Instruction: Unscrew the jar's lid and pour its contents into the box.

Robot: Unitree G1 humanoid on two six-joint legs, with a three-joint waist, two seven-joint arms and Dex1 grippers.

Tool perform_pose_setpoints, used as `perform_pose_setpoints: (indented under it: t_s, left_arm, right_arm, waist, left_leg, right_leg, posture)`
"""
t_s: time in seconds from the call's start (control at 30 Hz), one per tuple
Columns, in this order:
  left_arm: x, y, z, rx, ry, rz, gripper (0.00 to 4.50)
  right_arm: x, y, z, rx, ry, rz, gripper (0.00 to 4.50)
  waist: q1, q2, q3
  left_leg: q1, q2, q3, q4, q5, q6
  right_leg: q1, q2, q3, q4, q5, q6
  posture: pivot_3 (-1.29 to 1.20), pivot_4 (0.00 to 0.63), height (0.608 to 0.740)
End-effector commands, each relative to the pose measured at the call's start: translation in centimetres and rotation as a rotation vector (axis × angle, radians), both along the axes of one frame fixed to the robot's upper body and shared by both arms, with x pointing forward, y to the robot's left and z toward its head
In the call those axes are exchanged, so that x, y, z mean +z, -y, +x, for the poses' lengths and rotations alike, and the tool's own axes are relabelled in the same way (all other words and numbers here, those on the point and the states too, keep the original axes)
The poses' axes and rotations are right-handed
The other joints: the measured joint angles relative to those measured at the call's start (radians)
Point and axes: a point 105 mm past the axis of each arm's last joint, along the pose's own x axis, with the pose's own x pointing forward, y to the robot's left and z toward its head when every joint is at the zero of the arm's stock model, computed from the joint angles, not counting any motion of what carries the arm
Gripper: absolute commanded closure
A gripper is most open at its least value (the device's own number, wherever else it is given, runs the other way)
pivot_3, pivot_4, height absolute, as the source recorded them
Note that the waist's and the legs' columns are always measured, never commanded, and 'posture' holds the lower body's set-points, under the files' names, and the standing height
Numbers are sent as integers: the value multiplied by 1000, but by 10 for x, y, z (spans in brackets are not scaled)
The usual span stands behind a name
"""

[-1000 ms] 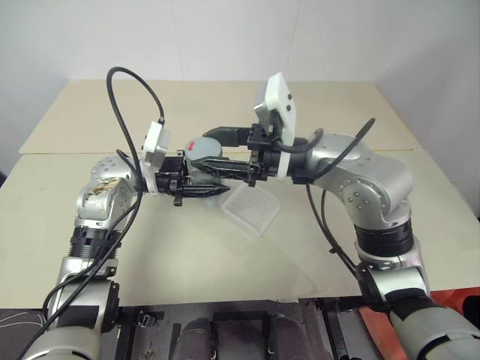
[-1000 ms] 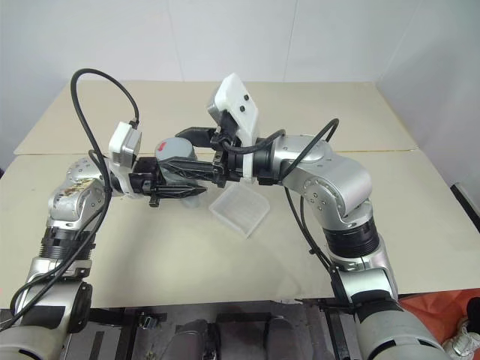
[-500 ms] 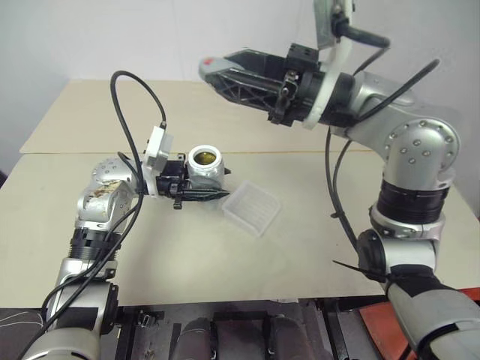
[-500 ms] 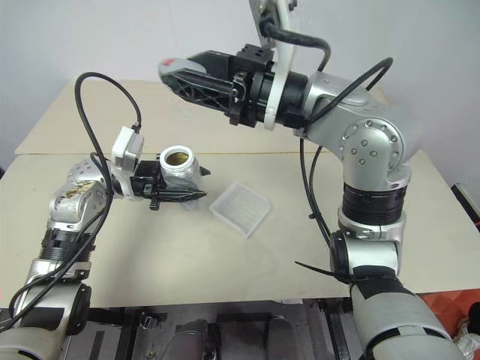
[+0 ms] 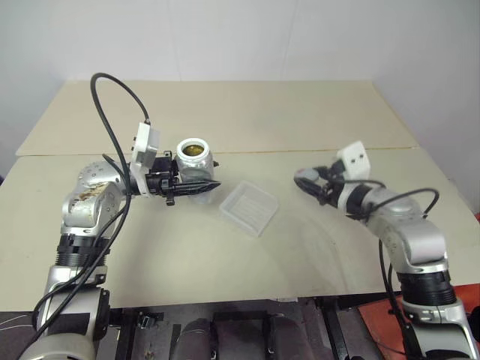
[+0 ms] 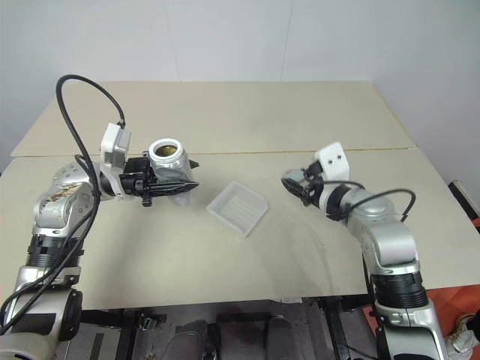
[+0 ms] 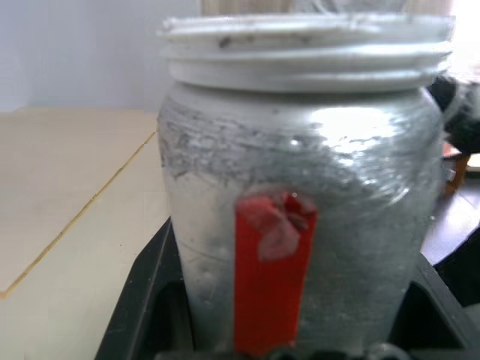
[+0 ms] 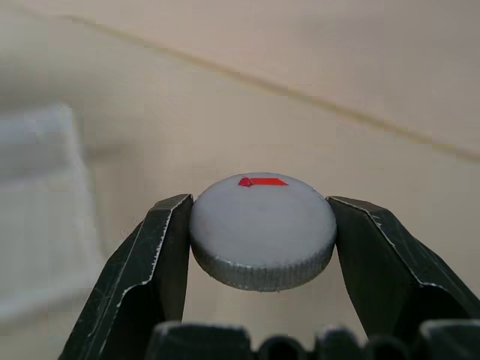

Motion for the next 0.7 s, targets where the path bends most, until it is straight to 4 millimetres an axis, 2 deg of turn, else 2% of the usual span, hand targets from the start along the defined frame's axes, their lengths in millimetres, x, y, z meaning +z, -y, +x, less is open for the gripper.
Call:
perform_pose_setpoints:
  t_s: [0.03,0.17,0.4,0.43,0.47,0.53,0.57,0.7]
  left_arm:
    - [12,0,-5,12,41,-24,2488]
    - [10,0,-3,33,46,-5,2488]
    - [9,4,1,40,59,2,2488]
    - [9,6,2,41,61,0,2488]
    - [9,6,2,40,65,-1,2488]
    - [11,8,4,48,74,-4,2488]
    - [12,8,6,58,89,-1,2488]
    - [17,10,16,97,164,26,2488]
  right_arm:
    - [-7,12,4,-83,38,-45,1751]
    - [-30,14,3,-104,-29,-105,1751]
    - [-29,1,-5,-24,-83,-63,1751]
    - [-30,0,-6,-17,-100,-69,1041]
    - [-29,-1,-8,-2,-113,-70,802]
    - [-23,-2,-13,24,-136,-68,182]
    - [-13,-3,-14,45,-122,-64,22]
    - [28,-4,-22,126,-61,-53,22]
  waist:
    - [2,0,0]
    - [4,0,0]
    - [4,0,0]
    - [5,0,0]
    - [5,0,0]
    - [6,0,0]
    - [6,0,0]
    - [7,0,0]
  left_leg:
    - [1,0,0,0,0,0]
    - [1,0,0,0,0,0]
    - [1,0,0,0,0,0]
    - [1,0,0,0,0,0]
    - [1,0,0,0,0,0]
    - [0,0,0,0,0,0]
    - [0,0,0,0,0,0]
    - [0,0,-1,0,0,0]
  right_leg:
    - [1,0,0,0,0,0]
    - [1,0,0,0,0,0]
    - [1,0,0,0,0,0]
    - [1,0,0,0,0,0]
    - [1,0,0,0,0,0]
    - [1,0,0,0,0,0]
    - [1,0,0,0,0,0]
    - [1,0,0,0,0,0]
  posture:
    - [0,150,740]
    - [0,150,740]
    - [0,150,740]
    - [0,150,740]
    - [0,150,740]
    - [0,150,740]
    - [0,150,740]
    - [0,150,740]
